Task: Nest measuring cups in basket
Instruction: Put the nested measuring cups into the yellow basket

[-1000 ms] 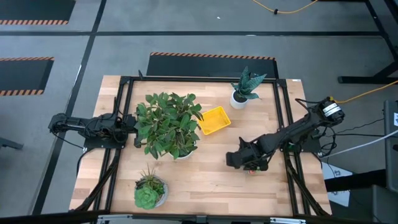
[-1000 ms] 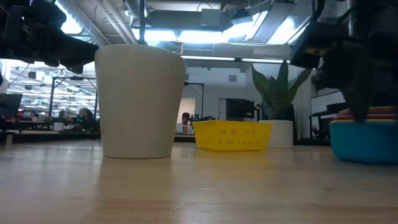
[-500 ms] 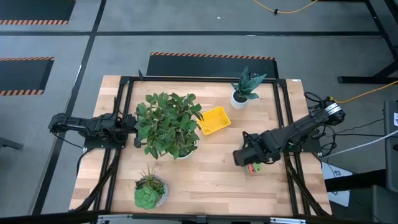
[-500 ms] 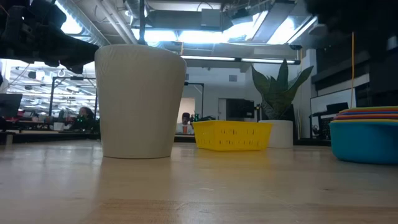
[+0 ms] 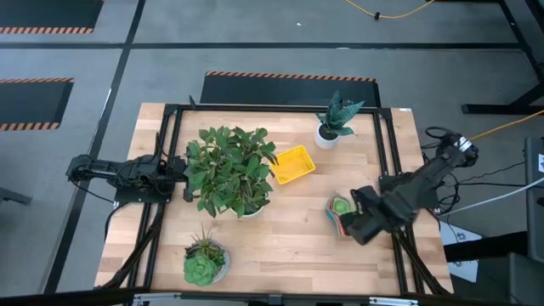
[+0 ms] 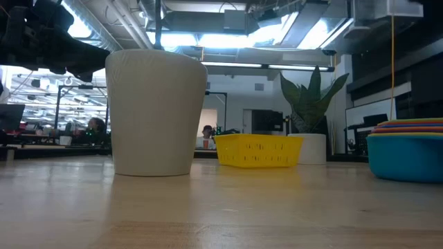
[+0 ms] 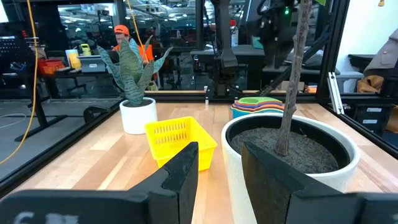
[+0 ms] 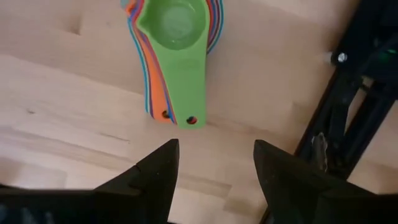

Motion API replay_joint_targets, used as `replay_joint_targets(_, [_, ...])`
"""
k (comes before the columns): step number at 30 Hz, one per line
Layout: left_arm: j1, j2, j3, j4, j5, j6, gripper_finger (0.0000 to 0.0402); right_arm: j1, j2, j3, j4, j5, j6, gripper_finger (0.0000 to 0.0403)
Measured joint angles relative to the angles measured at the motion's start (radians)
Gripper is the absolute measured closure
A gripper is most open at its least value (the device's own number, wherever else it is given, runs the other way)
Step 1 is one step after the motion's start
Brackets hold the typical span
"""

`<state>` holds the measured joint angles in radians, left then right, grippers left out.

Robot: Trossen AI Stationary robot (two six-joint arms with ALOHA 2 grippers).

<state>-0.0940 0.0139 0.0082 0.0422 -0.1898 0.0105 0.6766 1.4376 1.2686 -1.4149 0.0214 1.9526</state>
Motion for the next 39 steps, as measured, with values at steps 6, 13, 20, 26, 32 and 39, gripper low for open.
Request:
replay_joint_targets(6, [0.000,0.000,0.000,0.000,0.000,0.000,0.0285,0.137,-0.092,-0.015,-0.045,0.155,0.122,0.0192])
replay_joint_targets(13, [0.000,0.000,0.000,0.000,0.000,0.000,0.0285,0.265,-0.230,-0.240,0.139,0.238,0.295,0.0192])
replay_joint_targets(20, [0.000,0.000,0.000,0.000,0.000,0.000,0.0285,0.310,-0.380,-0.499,0.414,0.345,0.295,0.0192])
replay_joint_targets(26, [0.000,0.000,0.000,0.000,0.000,0.000,0.0285,0.310,-0.483,-0.676,0.623,0.417,0.237,0.0192])
replay_joint_targets(32, [0.000,0.000,0.000,0.000,0.000,0.000,0.0285,0.309,-0.526,-0.781,0.818,0.481,0.210,0.0192])
replay_joint_targets(39, [0.000,0.000,0.000,0.000,0.000,0.000,0.0285,0.309,-0.524,-0.819,0.887,0.458,0.235,0.0192])
